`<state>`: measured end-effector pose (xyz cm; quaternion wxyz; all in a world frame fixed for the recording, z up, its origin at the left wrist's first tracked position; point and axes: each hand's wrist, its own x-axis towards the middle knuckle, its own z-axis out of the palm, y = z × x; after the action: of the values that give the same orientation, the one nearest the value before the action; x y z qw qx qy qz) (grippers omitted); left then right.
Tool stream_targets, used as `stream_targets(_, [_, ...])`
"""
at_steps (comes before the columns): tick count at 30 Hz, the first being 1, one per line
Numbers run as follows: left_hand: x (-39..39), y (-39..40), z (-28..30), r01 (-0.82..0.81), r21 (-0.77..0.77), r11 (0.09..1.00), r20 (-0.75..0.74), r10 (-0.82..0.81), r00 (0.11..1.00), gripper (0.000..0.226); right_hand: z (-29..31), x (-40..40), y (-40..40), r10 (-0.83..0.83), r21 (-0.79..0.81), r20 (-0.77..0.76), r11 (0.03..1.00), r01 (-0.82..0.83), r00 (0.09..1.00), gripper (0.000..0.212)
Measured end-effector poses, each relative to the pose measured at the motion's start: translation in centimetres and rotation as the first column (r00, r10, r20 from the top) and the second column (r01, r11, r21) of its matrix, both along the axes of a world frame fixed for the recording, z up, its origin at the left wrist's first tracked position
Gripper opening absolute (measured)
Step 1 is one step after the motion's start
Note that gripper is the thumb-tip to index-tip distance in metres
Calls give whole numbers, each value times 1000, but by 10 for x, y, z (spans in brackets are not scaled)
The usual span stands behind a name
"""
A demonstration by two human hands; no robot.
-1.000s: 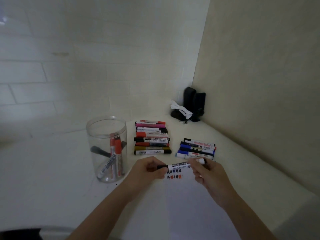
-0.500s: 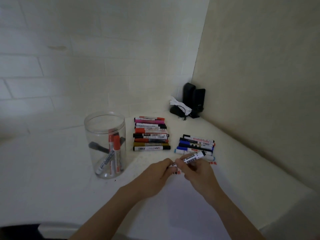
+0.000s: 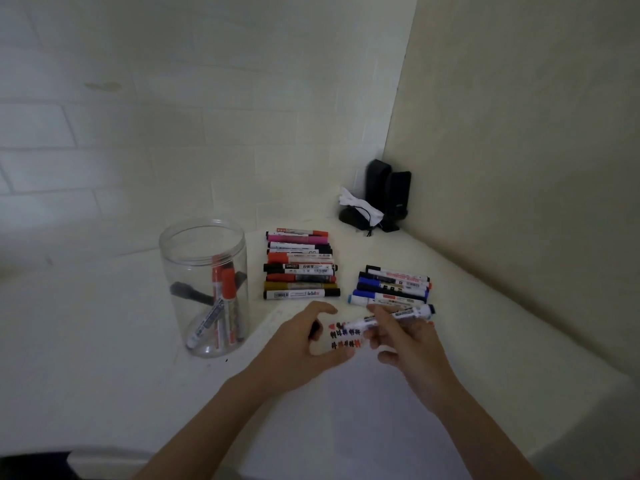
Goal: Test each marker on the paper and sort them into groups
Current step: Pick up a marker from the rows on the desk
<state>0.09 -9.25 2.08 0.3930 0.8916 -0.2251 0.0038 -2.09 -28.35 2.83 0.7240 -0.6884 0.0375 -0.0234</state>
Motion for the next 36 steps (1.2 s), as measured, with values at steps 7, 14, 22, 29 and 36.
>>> stream_targets(7, [24, -7, -18, -60, 407, 911, 100, 21, 995, 60, -13, 21, -20, -174, -192, -32, 967, 165, 984, 12])
stream_targets(14, [33, -12, -38, -140, 477, 868, 243, 23, 970, 65, -35, 28, -20, -220, -457, 91, 857, 237, 971, 17])
stream_targets(22, [37, -11, -43, -168, 451, 876, 258, 52, 965, 79, -44, 29, -23, -204, -530, 145, 810, 250, 968, 14])
stream_targets(29, [36, -13, -41, -177, 444, 878, 229, 80, 970, 60, -42, 28, -22, -182, -560, 175, 790, 250, 968, 14])
stream_targets(36, [35, -13, -42, -182, 440, 879, 224, 89, 971, 60, -42, 27, -20, -156, -559, 183, 796, 233, 971, 10])
